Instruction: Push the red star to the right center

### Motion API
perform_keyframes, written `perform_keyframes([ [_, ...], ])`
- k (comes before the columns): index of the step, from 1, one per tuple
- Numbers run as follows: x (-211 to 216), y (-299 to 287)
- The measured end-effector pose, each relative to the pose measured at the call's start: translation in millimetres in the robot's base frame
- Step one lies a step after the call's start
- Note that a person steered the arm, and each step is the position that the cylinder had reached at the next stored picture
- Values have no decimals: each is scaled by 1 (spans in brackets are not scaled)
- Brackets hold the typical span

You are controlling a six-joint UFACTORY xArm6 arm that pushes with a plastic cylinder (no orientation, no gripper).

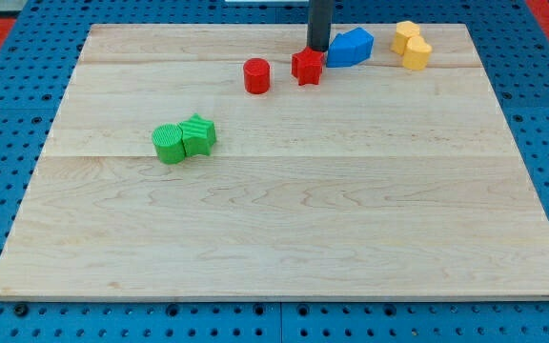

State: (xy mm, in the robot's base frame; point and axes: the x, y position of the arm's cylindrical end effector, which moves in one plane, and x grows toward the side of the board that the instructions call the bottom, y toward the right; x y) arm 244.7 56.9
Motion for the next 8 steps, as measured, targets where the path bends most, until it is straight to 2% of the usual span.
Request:
perform_keyframes([
  [1,16,-10],
  [2,51,-27],
  [6,71,-38],
  [7,99,-38],
  [8,118,-63],
])
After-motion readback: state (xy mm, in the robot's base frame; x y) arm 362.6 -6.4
